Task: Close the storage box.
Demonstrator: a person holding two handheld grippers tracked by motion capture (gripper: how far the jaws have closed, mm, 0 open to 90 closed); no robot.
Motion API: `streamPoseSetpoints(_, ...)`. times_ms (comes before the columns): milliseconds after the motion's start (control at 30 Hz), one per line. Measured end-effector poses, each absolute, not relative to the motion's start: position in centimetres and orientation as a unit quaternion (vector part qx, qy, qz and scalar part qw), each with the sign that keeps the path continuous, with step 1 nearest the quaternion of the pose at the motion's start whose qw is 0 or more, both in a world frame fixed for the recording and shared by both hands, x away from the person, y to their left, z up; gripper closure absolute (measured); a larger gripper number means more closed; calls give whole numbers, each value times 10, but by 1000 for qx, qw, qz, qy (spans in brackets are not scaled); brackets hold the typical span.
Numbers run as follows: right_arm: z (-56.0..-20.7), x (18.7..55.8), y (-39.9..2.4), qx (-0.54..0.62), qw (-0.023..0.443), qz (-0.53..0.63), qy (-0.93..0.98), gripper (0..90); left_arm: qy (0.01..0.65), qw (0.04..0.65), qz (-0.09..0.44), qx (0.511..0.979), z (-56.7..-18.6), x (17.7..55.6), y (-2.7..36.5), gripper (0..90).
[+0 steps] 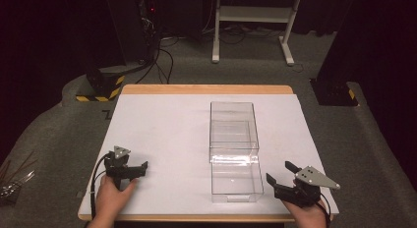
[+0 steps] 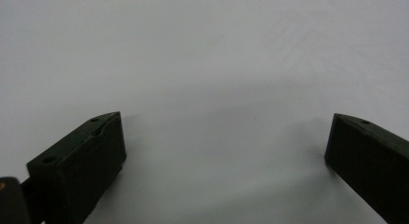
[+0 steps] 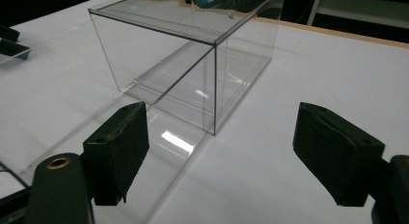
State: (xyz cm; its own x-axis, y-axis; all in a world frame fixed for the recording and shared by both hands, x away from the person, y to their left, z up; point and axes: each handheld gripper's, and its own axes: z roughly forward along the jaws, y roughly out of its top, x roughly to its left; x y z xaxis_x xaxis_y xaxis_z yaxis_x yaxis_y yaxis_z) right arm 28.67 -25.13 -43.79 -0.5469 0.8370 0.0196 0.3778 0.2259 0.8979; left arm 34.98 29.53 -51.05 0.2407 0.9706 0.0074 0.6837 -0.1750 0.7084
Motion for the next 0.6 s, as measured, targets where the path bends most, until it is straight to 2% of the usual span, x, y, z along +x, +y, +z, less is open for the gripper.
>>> streamPoseSetpoints(600,-431,266,-234,381,234,488,749,204,568,300,239,728,-510,350,295,9)
